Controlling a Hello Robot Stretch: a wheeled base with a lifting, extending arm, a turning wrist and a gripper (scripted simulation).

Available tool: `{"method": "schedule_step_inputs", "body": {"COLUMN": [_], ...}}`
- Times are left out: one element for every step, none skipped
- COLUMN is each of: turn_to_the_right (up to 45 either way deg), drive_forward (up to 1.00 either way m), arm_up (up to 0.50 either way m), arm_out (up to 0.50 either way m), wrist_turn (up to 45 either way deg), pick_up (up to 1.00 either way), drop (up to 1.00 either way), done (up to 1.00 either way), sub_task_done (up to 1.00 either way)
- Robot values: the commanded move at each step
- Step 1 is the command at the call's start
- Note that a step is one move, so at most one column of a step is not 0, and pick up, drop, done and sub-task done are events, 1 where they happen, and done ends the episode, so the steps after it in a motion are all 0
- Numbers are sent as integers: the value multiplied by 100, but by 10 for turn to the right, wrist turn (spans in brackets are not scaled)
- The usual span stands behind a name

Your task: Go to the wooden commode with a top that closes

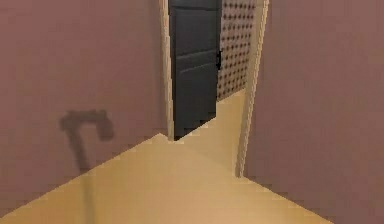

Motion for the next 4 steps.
{"method": "schedule_step_inputs", "body": {"turn_to_the_right": [0, -30, 0, 420], "drive_forward": [100, 0, 60, 0], "arm_up": [0, 0, 0, 0], "arm_out": [0, 0, 0, 0], "wrist_turn": [0, 0, 0, 0], "pick_up": [0, 0, 0, 0], "drop": [0, 0, 0, 0], "done": [0, 0, 0, 0], "sub_task_done": [0, 0, 0, 0]}}
